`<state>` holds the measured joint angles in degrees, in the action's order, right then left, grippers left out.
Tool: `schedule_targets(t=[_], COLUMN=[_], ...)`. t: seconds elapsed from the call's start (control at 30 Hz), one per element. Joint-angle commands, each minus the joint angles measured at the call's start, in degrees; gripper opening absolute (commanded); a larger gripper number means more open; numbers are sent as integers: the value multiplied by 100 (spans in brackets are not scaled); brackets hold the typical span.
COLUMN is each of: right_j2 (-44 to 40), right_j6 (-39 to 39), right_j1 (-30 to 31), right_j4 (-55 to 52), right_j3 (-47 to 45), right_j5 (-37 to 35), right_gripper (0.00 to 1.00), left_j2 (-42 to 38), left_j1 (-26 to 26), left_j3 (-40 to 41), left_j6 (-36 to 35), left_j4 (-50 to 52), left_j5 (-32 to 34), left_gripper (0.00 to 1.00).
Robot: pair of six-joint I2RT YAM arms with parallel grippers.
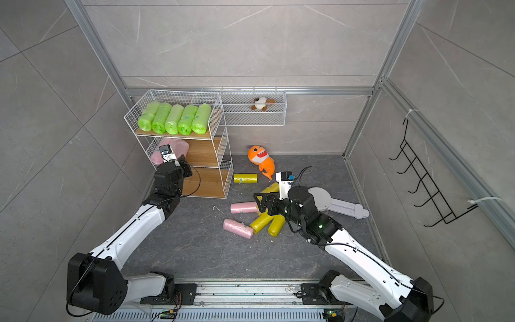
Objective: Sort the rolls of trash bags by color and place them on the shelf
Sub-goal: Place the roll of trash bags on the shelf.
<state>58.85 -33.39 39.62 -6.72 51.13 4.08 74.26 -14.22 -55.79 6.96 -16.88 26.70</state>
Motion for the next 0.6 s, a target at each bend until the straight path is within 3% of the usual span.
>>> schedule_targets(t=[0.0, 0.57], right_j2=[138, 267], right_j6=[-19, -215], right_j1=[-1, 9], right_j4=[-83, 37], right_j3=[184, 122], right_j5=[2, 36], right_gripper=[88, 88], left_j2=[51, 330], left_j1=[46, 75], left_j3=[-173, -188], left_j6=[-248, -283], left_j4=[-426, -553], left_j5=[125, 37], left_gripper=[21, 36])
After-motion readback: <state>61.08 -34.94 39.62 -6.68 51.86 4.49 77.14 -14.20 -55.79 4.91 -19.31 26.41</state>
